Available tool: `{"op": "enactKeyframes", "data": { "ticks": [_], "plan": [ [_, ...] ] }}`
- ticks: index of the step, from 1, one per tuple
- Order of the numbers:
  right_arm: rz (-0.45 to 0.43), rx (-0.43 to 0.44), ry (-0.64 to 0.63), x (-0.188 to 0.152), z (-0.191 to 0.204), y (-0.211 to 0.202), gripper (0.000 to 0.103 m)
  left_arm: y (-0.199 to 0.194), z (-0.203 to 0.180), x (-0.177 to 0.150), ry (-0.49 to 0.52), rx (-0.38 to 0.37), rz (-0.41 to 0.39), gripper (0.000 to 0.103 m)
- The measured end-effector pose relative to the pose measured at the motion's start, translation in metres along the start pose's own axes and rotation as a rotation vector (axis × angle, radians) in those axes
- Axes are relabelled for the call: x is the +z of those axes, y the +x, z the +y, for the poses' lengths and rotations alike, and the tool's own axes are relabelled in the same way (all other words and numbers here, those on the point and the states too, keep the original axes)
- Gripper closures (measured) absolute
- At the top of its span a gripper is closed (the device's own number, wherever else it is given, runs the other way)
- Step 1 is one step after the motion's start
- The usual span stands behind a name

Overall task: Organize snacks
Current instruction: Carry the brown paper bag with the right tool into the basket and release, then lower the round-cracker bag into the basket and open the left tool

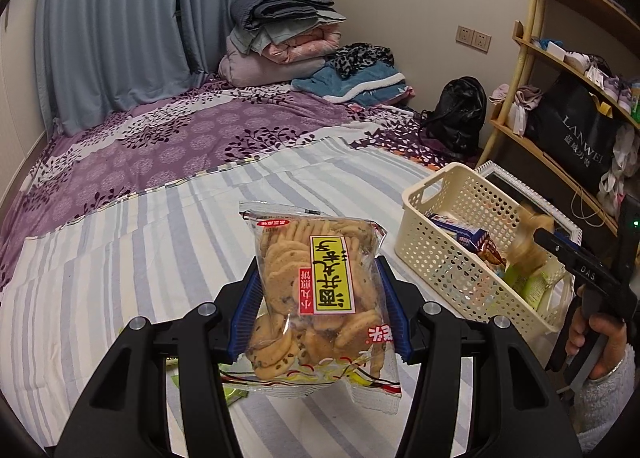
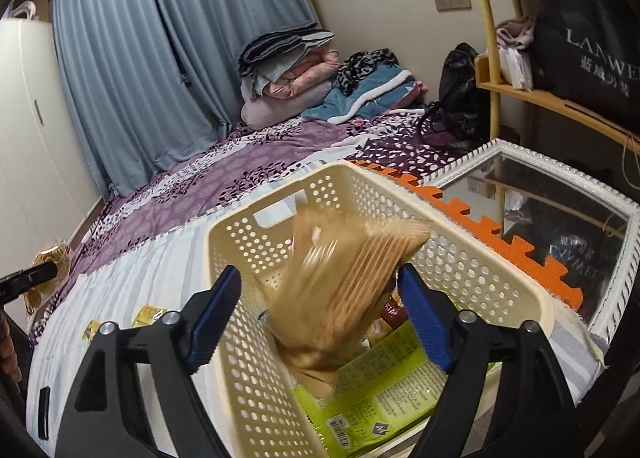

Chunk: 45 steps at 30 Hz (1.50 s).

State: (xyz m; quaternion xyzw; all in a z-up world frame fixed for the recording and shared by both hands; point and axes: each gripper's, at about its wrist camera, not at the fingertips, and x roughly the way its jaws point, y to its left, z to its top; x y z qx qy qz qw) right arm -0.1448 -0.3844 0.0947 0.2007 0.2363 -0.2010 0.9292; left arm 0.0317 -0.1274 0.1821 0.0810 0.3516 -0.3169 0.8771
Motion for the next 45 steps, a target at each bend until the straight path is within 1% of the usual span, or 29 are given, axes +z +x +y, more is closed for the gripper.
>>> {"op": "enactKeyframes", "data": {
  "ticks": [8,19,27,32,35,38,40,42,43,45],
  "plan": [
    [-0.020,-0.016,0.024,-0.004,-0.012,-0.007,0.021,0.009,-0.019,0.007,0.038,-0.024,0.013,0.047],
    [-0.062,-0.044,0.068,-0.008,-0.035,-0.029,0.021,0.032,-0.078,0.026,0.135,-0.121,0.019,0.047],
    [-0.085,-0.056,0.094,-0.009,-0.050,-0.039,0.021,0.068,-0.131,0.043,0.214,-0.186,0.037,0.047],
    [-0.076,-0.058,0.112,-0.015,-0.057,-0.038,0.021,0.095,-0.160,0.047,0.260,-0.220,0.064,0.047],
    [-0.069,-0.053,0.118,-0.018,-0.060,-0.036,0.021,0.112,-0.176,0.048,0.292,-0.224,0.079,0.047],
    [-0.059,-0.051,0.121,-0.021,-0.060,-0.033,0.021,0.127,-0.185,0.050,0.303,-0.232,0.090,0.047],
    [-0.058,-0.050,0.120,-0.022,-0.060,-0.033,0.021,0.135,-0.188,0.053,0.301,-0.242,0.095,0.042],
    [-0.058,-0.050,0.120,-0.022,-0.061,-0.033,0.021,0.139,-0.188,0.054,0.297,-0.243,0.090,0.017],
    [-0.058,-0.051,0.121,-0.022,-0.061,-0.033,0.021,0.138,-0.187,0.054,0.295,-0.232,0.078,0.014],
    [-0.060,-0.053,0.122,-0.022,-0.061,-0.033,0.021,0.137,-0.184,0.053,0.289,-0.219,0.072,0.013]
  ]
}}
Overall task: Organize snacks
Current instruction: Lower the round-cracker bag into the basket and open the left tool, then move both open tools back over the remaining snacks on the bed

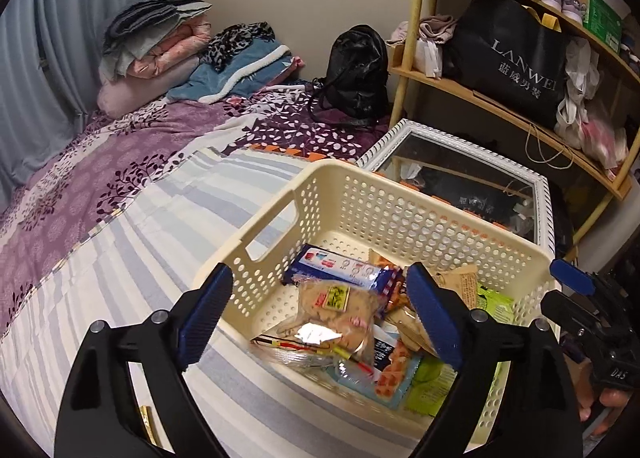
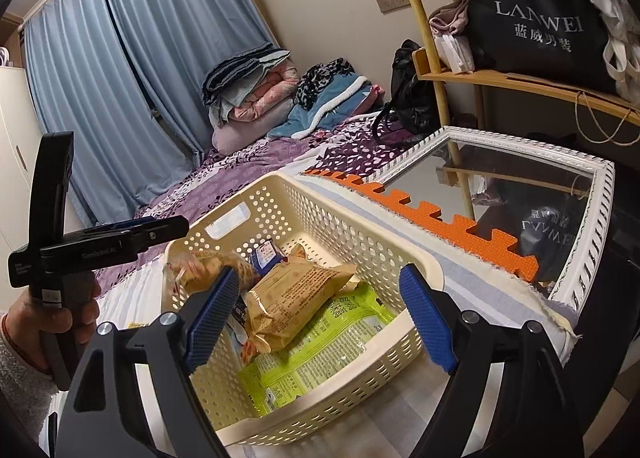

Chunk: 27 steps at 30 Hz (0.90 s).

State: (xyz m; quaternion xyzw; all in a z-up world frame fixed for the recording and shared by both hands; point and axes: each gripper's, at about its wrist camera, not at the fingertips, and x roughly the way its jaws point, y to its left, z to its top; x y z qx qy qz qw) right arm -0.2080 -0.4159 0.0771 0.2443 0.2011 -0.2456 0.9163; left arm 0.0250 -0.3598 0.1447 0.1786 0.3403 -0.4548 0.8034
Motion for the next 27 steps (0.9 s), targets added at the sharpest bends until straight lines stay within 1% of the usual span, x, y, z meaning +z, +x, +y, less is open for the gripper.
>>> {"op": "enactKeyframes", "data": {
  "ticks": [9,12,20,24,26,27],
  "plan": [
    [0.000,0.004,-0.012,0.001,0.008,0.000,0.021,-0.009,0.019,-0.008,-0.046,0.036,0.013,0.013],
    [-0.003,0.005,-0.020,0.002,0.012,-0.003,0.021,-0.013,0.022,-0.009,-0.048,0.049,0.010,0.009],
    [-0.013,0.003,-0.033,0.004,0.020,-0.008,0.020,-0.022,0.023,-0.012,-0.042,0.064,0.005,0.009],
    [-0.019,0.003,-0.040,0.004,0.026,-0.011,0.015,-0.029,0.023,-0.013,-0.040,0.075,-0.004,0.009],
    [-0.017,0.005,-0.049,0.004,0.029,-0.012,0.015,-0.034,0.024,-0.014,-0.037,0.085,-0.015,0.009],
    [-0.016,0.005,-0.054,0.004,0.031,-0.012,0.014,-0.036,0.024,-0.014,-0.038,0.089,-0.019,0.006]
  ]
}}
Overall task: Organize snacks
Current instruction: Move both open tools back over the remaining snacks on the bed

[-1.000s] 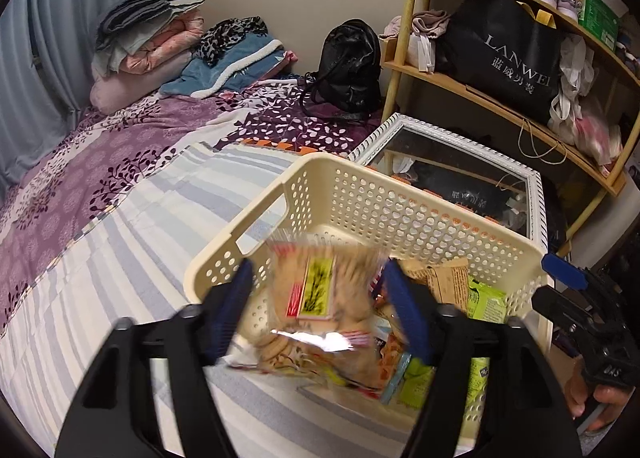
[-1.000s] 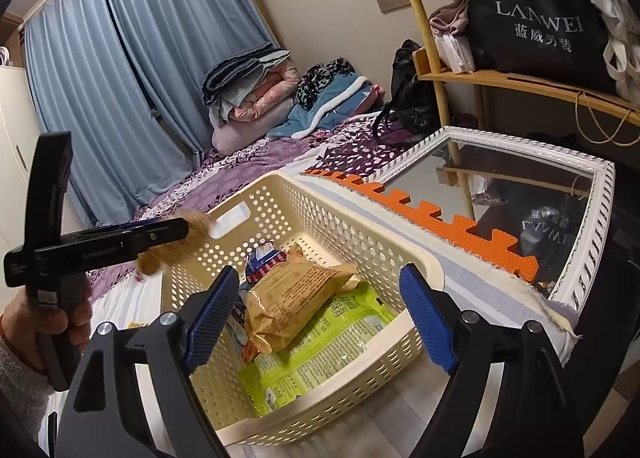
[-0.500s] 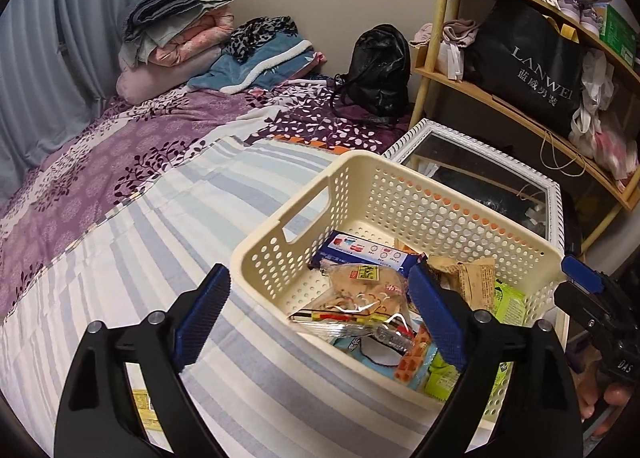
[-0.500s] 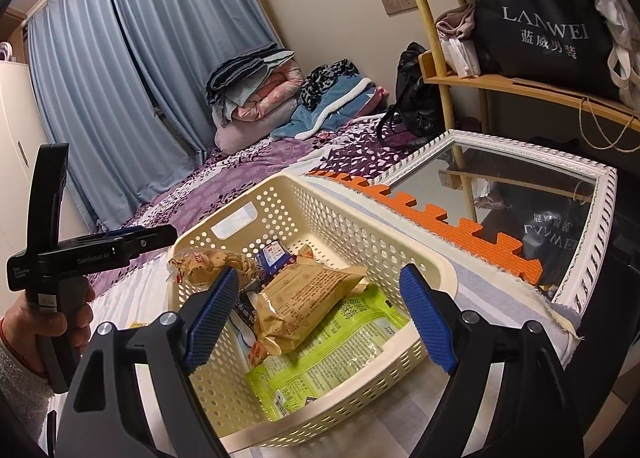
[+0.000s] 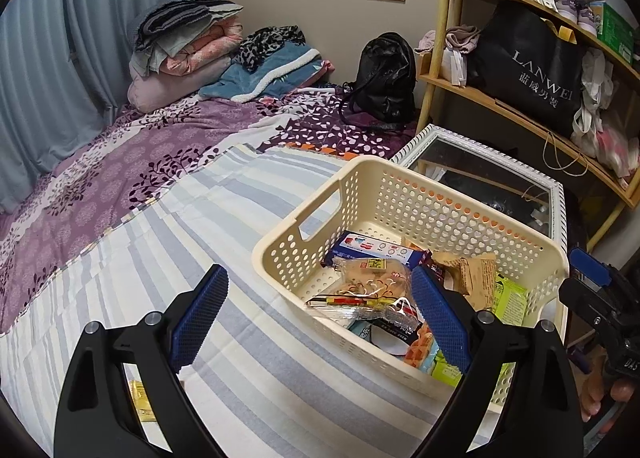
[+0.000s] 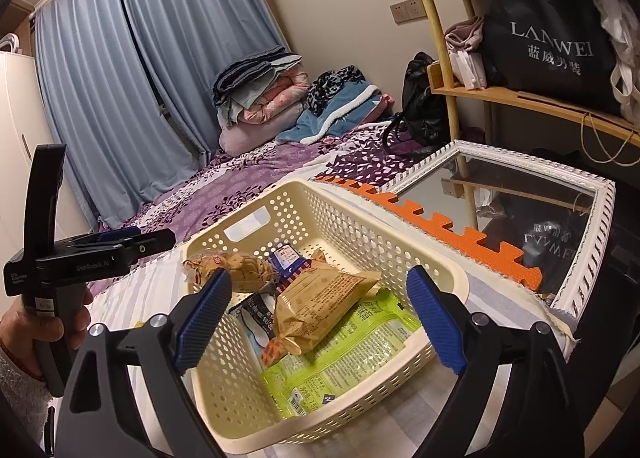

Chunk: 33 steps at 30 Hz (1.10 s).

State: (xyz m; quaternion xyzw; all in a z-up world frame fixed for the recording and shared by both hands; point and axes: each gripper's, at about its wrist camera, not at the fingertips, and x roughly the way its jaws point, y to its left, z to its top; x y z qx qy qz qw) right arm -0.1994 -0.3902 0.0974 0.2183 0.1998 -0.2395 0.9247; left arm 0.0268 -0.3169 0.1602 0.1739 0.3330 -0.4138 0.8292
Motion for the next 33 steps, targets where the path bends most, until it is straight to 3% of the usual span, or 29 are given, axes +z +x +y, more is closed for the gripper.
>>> {"op": "enactKeyframes", "data": {
  "ticks": [10,33],
  "plan": [
    [-0.004,0.031,-0.062,0.001,0.032,-0.008,0.012,-0.027,0.013,-0.009,0.002,0.051,-0.045,0.005],
    [0.047,0.123,-0.231,-0.010,0.119,-0.004,0.011,-0.083,0.081,-0.050,-0.133,0.131,-0.102,0.005]
  ]
}}
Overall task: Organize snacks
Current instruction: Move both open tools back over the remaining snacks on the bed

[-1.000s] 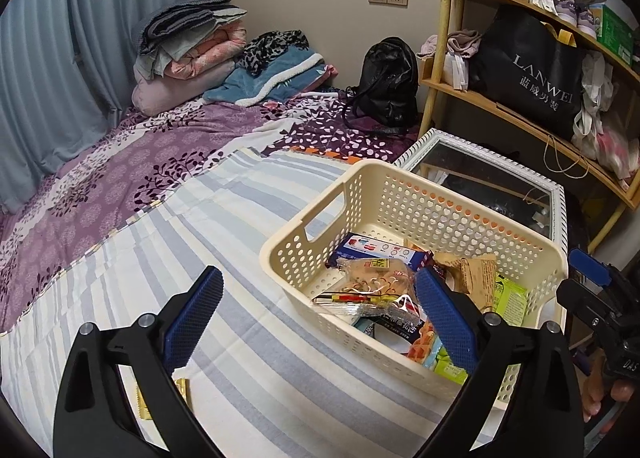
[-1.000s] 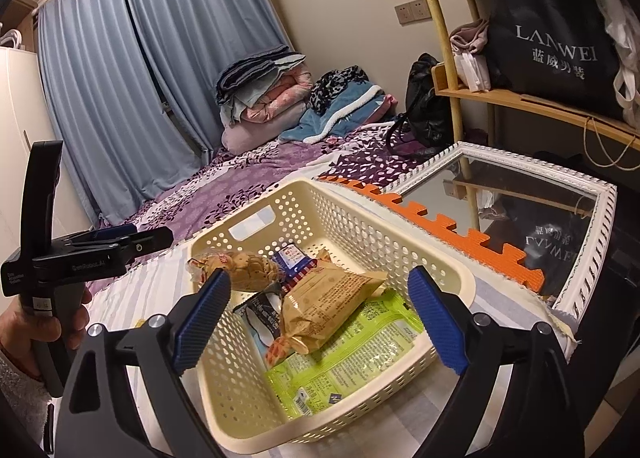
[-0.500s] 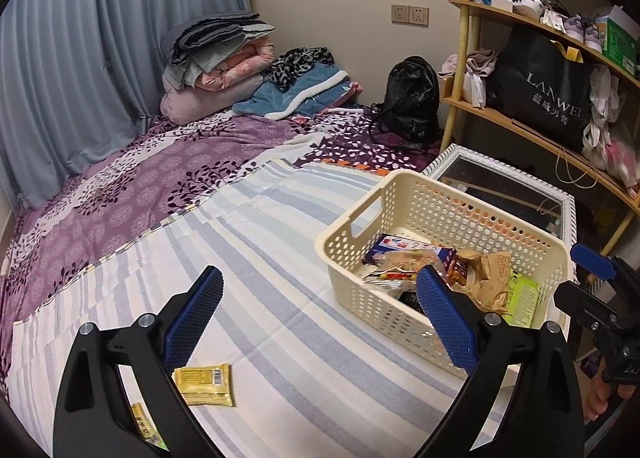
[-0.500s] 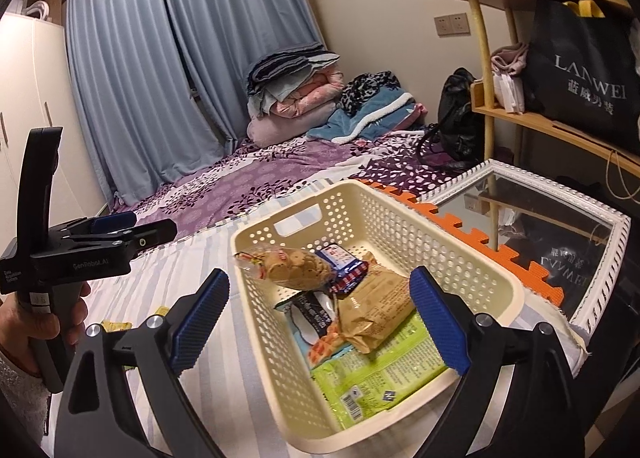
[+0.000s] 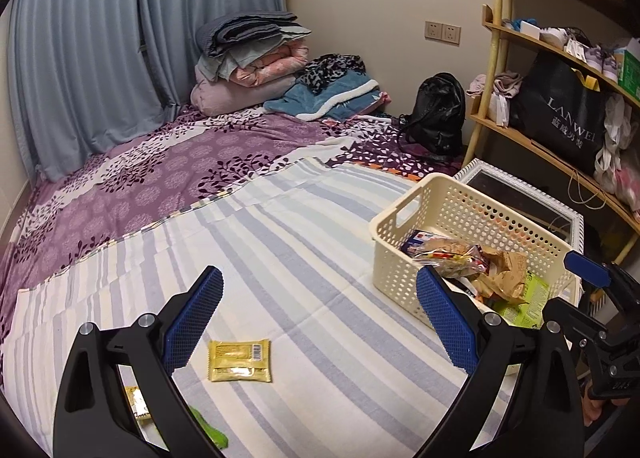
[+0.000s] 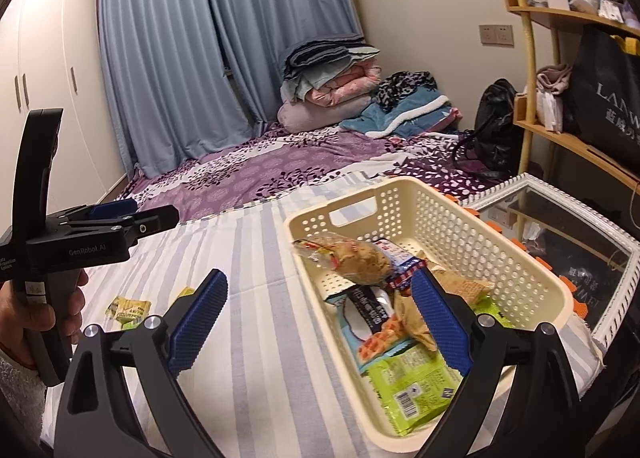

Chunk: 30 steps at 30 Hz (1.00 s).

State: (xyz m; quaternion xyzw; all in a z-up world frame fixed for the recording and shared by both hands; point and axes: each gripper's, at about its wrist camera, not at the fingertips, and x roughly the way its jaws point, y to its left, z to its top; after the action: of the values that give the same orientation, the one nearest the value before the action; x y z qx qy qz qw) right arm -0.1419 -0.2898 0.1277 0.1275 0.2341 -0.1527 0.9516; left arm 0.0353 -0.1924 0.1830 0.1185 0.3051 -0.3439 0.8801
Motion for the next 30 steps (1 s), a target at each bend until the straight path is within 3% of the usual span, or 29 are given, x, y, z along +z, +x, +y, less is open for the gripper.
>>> {"op": "enactKeyframes", "data": {
  "ticks": [10,30],
  "plan": [
    [0.041,0.059,-0.065,-0.006,0.041,0.011,0.008,-0.012,0.048,-0.019,-0.079,0.038,0.006,0.005],
    [0.175,0.185,-0.147,-0.030,0.099,0.050,0.007,-0.044,0.183,-0.076,-0.317,0.229,0.055,0.005]
  ]
}}
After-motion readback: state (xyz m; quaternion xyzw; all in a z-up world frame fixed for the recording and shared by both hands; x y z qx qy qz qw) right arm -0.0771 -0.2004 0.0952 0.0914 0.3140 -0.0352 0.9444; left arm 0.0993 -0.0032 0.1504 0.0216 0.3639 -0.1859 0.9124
